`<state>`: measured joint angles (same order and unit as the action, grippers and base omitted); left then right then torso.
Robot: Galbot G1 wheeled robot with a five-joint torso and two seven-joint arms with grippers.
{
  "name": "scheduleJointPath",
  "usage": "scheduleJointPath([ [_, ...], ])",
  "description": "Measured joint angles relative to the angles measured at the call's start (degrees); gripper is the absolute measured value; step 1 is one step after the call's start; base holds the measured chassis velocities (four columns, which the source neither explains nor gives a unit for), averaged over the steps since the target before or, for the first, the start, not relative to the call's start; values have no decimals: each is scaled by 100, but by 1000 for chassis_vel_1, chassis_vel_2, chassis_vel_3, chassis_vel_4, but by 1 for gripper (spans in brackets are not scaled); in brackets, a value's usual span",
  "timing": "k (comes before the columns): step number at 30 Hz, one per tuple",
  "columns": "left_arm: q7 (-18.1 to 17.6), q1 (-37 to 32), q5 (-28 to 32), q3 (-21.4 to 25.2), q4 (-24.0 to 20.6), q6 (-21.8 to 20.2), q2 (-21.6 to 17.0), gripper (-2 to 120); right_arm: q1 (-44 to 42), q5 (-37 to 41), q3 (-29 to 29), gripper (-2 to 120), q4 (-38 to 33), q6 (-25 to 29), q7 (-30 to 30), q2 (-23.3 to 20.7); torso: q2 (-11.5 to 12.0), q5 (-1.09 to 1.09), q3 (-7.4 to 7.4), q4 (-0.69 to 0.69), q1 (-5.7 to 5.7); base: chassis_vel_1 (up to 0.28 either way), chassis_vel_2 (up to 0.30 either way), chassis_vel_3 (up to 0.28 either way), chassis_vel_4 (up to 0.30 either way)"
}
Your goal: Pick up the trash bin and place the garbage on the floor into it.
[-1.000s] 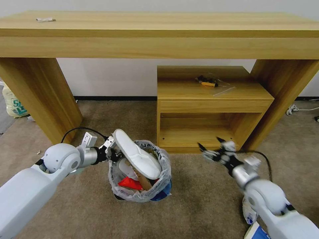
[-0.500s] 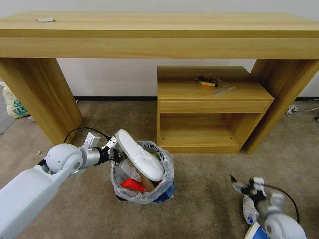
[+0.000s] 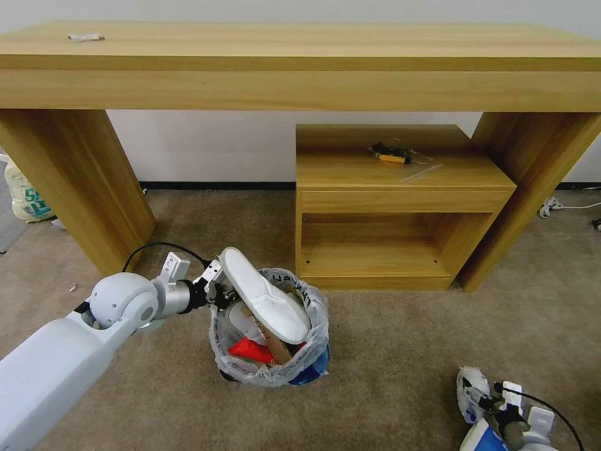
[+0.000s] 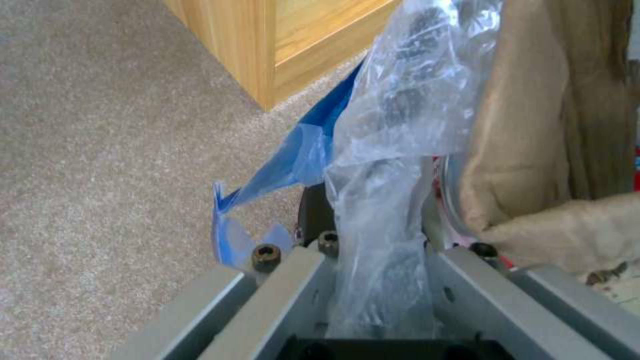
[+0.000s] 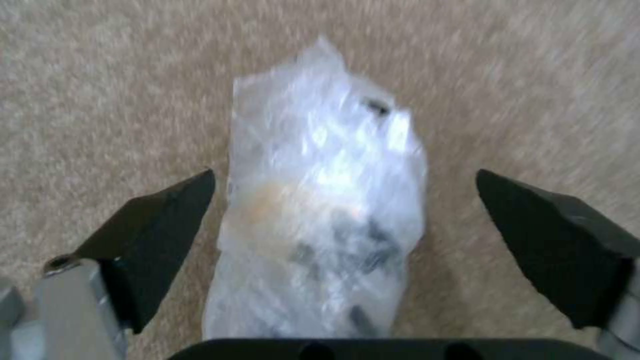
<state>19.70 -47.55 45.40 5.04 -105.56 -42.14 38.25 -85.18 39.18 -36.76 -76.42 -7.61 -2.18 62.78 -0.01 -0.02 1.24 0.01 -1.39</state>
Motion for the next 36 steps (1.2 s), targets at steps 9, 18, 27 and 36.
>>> scheduleJointPath([
  [9, 2, 14, 23, 4, 3, 0, -35, 0, 290, 170, 156, 68, 290, -93, 21, 260, 0, -1, 0, -1, 0, 0, 0, 0, 0],
  [18, 21, 31, 30, 18, 3, 0, -55, 0, 392, 63, 190, 33, 421, 73, -38, 359, 1, 0, 0, 0, 0, 0, 0, 0, 0],
  [27, 13, 41, 41, 20, -31, 0, -50, 0, 258, -657, -70, 5, -178, 416, 25, 396, 1, 0, 0, 0, 0, 0, 0, 0, 0],
  [36, -83, 60, 151, -22, -42, 0, -14, 0, 397, -782, 10, 0, -2402, -68, 163, -147, 1, -3, 0, 0, 0, 0, 0, 0, 0],
])
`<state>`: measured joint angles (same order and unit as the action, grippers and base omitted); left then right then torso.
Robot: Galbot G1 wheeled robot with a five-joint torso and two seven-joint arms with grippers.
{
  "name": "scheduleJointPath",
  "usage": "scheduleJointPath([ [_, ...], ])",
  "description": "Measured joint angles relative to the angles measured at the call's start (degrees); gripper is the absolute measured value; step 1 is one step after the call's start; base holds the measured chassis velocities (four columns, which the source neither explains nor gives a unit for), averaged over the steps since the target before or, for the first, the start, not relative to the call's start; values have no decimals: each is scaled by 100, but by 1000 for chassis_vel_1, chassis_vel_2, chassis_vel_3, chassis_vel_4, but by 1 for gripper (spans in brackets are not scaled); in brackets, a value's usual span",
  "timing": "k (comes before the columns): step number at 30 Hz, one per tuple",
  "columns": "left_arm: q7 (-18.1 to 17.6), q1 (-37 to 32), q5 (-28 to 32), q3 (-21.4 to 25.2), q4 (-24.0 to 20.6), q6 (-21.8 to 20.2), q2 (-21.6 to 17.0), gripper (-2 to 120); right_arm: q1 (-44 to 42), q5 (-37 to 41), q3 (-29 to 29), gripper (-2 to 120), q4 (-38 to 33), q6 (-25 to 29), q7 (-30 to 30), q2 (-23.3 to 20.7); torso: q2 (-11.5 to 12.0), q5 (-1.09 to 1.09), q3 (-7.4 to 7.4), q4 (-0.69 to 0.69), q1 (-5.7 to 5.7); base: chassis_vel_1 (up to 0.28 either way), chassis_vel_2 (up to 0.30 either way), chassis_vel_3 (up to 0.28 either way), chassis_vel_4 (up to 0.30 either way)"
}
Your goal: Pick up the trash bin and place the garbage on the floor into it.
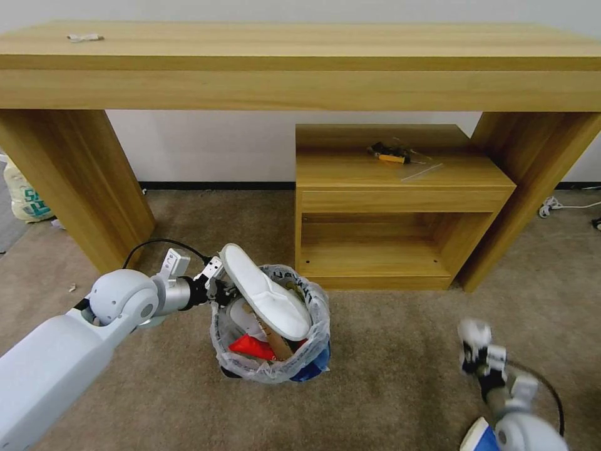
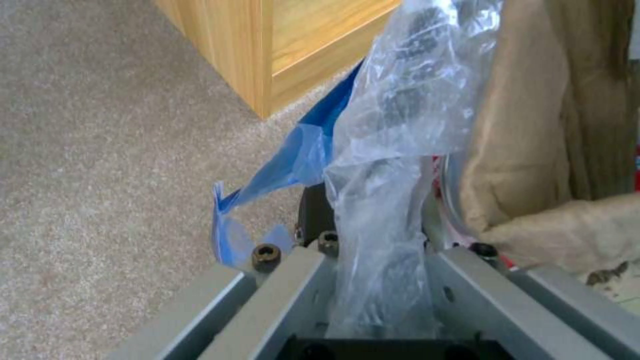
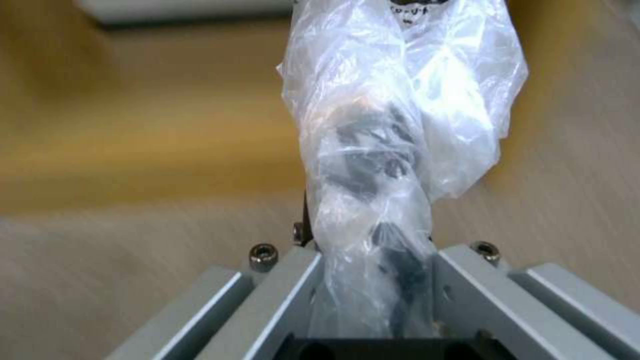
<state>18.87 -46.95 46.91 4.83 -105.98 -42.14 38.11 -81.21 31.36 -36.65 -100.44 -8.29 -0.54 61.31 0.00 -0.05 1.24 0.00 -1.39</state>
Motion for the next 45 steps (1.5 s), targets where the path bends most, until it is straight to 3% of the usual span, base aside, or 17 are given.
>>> scheduleJointPath([
  [4, -91, 4, 1, -20, -1, 0, -1, 0, 602, 210, 636, 0, -622, -360, -15, -469, 0, 4, 0, -2, 0, 0, 0, 0, 0],
  [10, -214, 17, 44, -48, -100, 0, 6, 0, 1471, 681, 1588, 0, -1513, -997, 456, -1159, 0, 1, 0, -1, 0, 0, 0, 0, 0],
  [17, -321, 30, 4, -128, -130, 0, 107, 0, 2049, 871, 2527, 0, -2254, -1311, 1009, -1590, 0, 2, 0, 1, 0, 0, 0, 0, 0],
  [23, -405, 88, -34, -212, -123, 0, 219, 0, 2467, 976, 3150, 0, -2403, -1558, 1074, -1495, 0, 3, 0, 0, 0, 0, 0, 0, 0],
  [25, -492, 161, -20, -254, -127, 0, 273, 0, 2836, 974, 3702, 0, -2291, -1691, 1066, -1335, 0, 3, 1, 1, 0, 0, 0, 0, 0],
  [32, -539, 167, 29, -238, -228, 0, 209, 0, 3331, 967, 4430, 0, -1929, -1972, 874, -1068, 0, 3, 0, 1, 0, 0, 0, 0, 0],
  [45, -642, 200, 152, -162, -147, -1, 237, 0, 3197, 1111, 4570, 0, -1639, -2214, 860, -958, 0, 3, 0, 1, 0, 0, 0, 0, 0],
])
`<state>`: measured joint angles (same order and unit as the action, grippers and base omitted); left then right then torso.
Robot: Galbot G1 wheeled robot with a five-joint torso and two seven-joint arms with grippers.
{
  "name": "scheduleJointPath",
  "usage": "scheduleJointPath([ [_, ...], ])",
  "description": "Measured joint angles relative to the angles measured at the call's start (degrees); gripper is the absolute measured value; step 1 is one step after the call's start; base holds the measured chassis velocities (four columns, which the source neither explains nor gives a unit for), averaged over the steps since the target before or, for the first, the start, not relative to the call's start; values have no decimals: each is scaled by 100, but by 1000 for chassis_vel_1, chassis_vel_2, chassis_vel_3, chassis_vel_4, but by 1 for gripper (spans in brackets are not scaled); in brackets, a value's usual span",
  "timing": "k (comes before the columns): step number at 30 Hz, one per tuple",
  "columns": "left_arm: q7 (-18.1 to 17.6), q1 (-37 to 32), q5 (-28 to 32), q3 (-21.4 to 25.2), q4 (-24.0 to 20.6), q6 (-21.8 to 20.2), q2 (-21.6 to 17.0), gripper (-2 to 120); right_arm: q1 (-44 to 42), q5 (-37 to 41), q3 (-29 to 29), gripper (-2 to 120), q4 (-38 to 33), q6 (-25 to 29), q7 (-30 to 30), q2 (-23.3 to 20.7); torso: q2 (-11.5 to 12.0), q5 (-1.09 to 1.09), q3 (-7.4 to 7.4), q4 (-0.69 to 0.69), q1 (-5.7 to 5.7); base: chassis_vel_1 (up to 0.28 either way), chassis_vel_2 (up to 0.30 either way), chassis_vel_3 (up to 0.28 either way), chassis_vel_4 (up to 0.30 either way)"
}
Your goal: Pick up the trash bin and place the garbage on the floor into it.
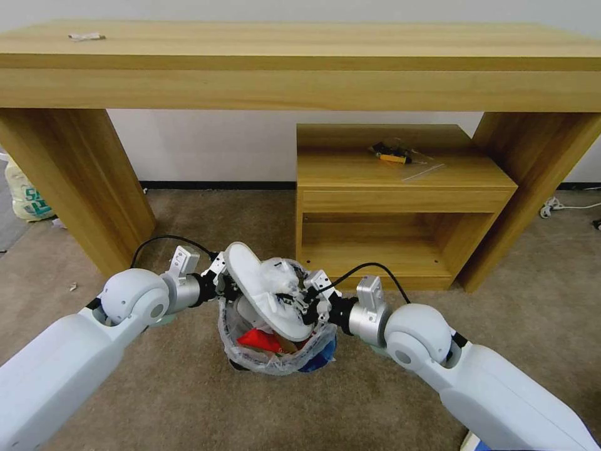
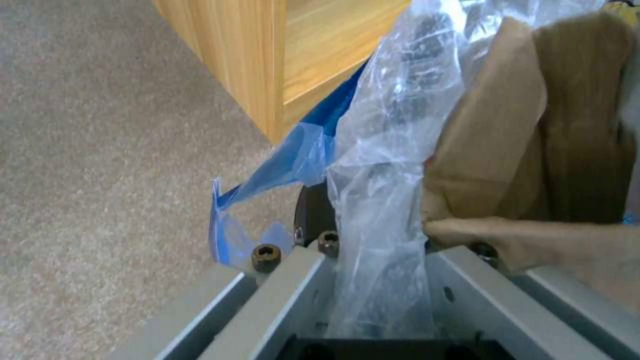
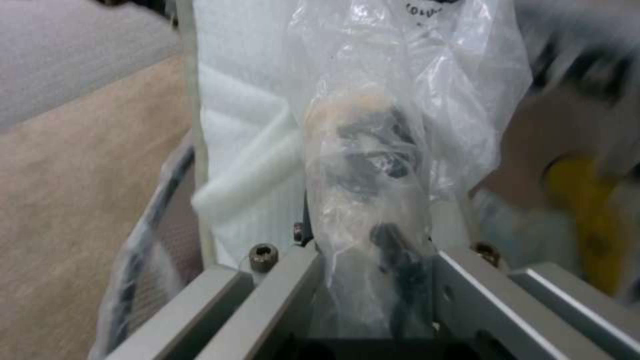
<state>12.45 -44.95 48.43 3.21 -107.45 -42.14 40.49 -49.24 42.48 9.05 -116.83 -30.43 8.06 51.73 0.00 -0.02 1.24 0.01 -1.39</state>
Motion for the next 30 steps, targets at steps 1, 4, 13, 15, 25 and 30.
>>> scheduleJointPath([
  [1, 0, 0, 0, 0, 0, 0, 0, 0, 0, 0, 0, 0, 0, 0, 0, 0, 0, 0, 0, 0, 0, 0, 0, 0, 0],
  [4, -41, 41, 58, -20, 17, 0, 51, 0, -84, 97, -9, 0, 44, -26, -2, -2, 0, 0, 0, 1, 0, 0, 0, 0, 0],
  [13, -76, 34, 122, -11, -3, 0, 19, 0, -128, 250, -36, 5, 34, -35, -182, 15, 0, 0, 0, 0, 0, 0, 0, 0, 0],
  [15, -73, 17, 122, -1, -9, 0, 5, 0, -130, 337, -40, 15, -40, 14, -302, 14, 0, 0, 0, 0, 0, 0, 0, 0, 0],
  [25, -63, -15, 125, -2, -29, 1, -14, 0, -206, 554, -240, 50, -325, 88, -488, -63, 0, 0, 0, 0, 0, 0, 0, 0, 0],
  [30, -62, -13, 139, -4, -61, 1, -37, 0, -276, 559, -301, 69, -363, 88, -496, -102, 0, 0, 0, 0, 0, 0, 0, 0, 0],
])
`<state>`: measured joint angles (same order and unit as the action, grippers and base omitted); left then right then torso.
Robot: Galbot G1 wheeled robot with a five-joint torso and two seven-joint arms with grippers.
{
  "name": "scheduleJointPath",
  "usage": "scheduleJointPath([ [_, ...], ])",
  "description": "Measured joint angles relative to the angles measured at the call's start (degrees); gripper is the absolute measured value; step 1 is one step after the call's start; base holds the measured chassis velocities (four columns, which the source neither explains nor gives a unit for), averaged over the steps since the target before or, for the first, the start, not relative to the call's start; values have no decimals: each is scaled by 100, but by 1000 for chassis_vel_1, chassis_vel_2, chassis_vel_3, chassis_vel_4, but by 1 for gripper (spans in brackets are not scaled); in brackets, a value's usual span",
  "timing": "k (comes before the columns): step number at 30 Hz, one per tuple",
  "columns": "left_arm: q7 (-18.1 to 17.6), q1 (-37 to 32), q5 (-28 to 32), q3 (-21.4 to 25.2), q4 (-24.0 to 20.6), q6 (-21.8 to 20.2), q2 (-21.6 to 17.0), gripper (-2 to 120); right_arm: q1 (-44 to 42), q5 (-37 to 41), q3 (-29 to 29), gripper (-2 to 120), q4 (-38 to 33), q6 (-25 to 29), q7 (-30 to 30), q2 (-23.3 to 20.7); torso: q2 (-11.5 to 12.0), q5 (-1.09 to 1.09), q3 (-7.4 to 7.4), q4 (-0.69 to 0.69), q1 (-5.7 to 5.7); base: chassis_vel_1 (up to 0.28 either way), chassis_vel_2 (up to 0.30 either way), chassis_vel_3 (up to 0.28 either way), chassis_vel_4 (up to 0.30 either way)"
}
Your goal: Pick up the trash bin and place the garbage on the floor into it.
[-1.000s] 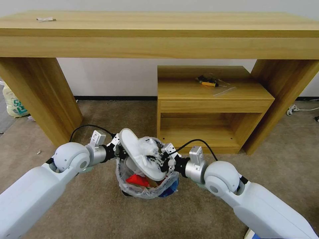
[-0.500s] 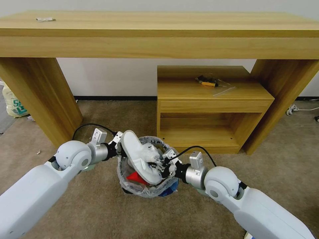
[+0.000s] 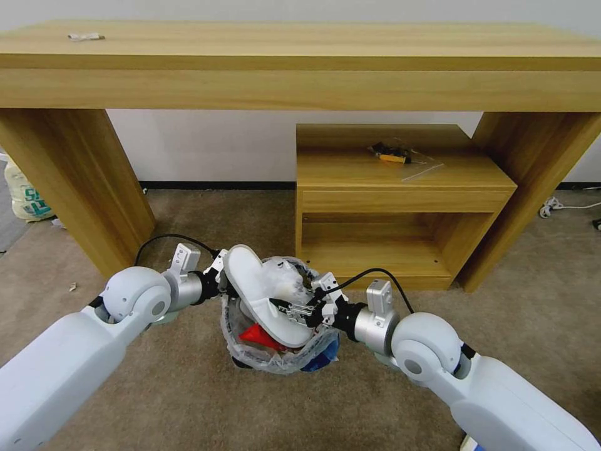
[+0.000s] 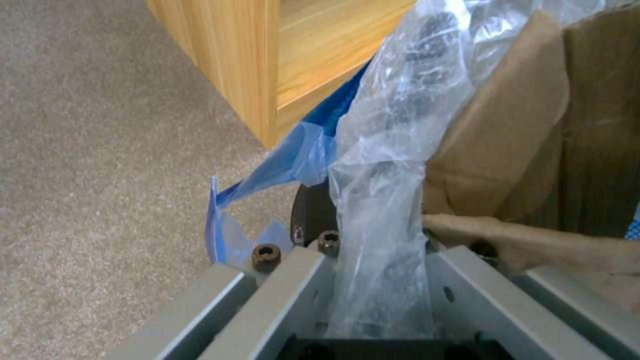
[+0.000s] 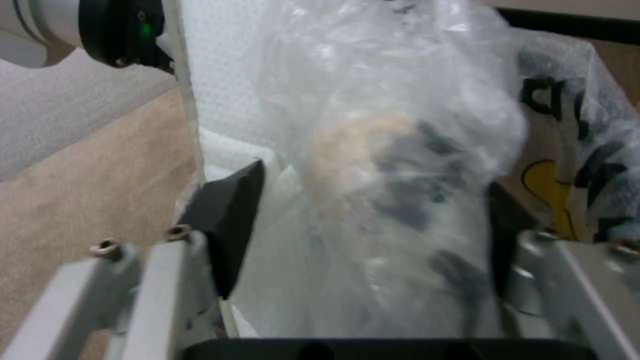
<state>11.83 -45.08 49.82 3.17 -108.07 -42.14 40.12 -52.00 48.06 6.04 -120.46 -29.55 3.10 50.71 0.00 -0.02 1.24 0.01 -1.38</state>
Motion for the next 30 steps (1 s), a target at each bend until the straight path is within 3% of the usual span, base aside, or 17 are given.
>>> scheduleJointPath([
  [7, 23, -26, 4, -2, -35, 2, -7, 0, -31, -8, -2, 96, -38, 59, -30, -4, 0, 0, 0, 0, 0, 0, 0, 0, 0],
  [30, 35, -49, 25, 10, -46, 4, -55, 0, -134, -7, -94, 100, -272, 334, 7, -61, 0, 0, 0, 0, 0, 0, 0, 0, 0],
])
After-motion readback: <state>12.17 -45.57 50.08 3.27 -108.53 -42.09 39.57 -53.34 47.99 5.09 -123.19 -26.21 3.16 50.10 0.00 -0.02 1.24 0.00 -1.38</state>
